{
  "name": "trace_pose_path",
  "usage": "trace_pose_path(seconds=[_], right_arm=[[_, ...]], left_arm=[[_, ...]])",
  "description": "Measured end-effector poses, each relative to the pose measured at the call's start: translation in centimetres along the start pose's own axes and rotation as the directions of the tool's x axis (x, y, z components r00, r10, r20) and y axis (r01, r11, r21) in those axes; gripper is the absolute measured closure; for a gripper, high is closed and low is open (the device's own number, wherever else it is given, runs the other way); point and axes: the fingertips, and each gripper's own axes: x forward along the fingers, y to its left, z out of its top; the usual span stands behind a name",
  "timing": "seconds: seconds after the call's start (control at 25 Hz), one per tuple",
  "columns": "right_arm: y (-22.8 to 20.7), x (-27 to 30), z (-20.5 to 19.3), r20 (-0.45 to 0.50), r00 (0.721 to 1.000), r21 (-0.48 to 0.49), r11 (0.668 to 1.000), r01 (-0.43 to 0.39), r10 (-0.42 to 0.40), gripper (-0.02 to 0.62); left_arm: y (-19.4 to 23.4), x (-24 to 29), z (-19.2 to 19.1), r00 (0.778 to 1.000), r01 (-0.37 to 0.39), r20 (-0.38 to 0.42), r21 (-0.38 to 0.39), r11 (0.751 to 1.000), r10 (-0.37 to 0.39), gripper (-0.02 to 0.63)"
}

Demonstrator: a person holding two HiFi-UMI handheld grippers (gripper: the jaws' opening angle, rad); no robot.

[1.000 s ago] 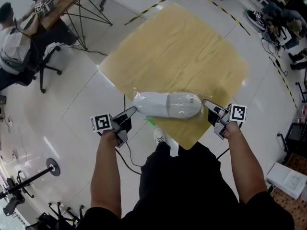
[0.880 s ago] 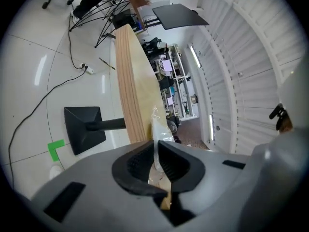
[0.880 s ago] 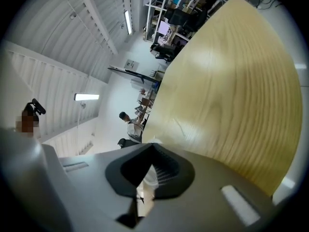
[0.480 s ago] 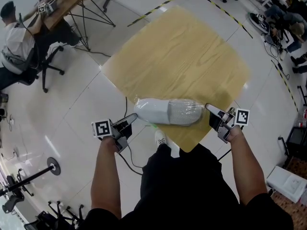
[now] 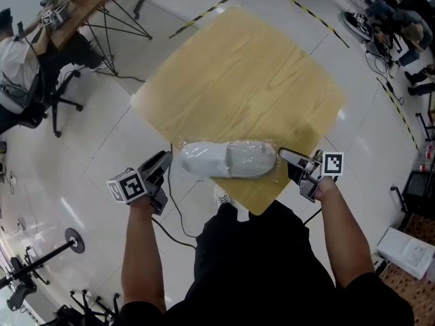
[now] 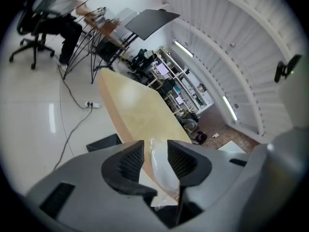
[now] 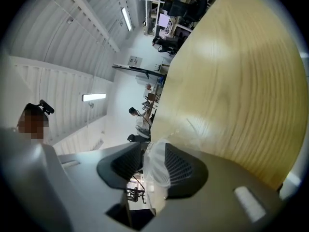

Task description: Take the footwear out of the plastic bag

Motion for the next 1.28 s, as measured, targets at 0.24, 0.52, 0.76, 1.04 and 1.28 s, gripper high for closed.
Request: trace_pose_path(seconds=[0.24,0.52,0.76,1.04,1.28], right_arm=[[-0.1,1.9,1.2,0.035,0.999,0.011,1.0,0.01,-0.011,0.489],[-0.5,2.2,1.8,0.054,0.998,0.0,1.0,0.025,-0.025,0.594],[1.4,2.1,1.5,0.082,0.979,0.121,0.973,-0.195,0.186,0.594],[0.1,1.8,1.1,0.066,0.985,0.162,0.972,-0.168,0.16,0.592],[0.7,-1.3,1.9,0.045,0.995,-0.088,0.992,0.091,-0.087,0.446]], left_arm=[[0.6,5.4,1.2,0.988,-0.032,-0.15,0.022,0.999,0.034,0.425],[1.6,6.7,0.4,0.979,-0.116,-0.167,-0.002,0.993,0.114,0.6],[1.8,6.6,0.3,0.984,-0.094,-0.155,-0.037,0.995,0.087,0.6],[1.2,6.4,1.0,0.987,-0.081,-0.136,0.01,0.997,0.082,0.598],[-2.6,2.7,5.1,0.989,-0.143,0.012,0.339,0.93,0.148,0.411]])
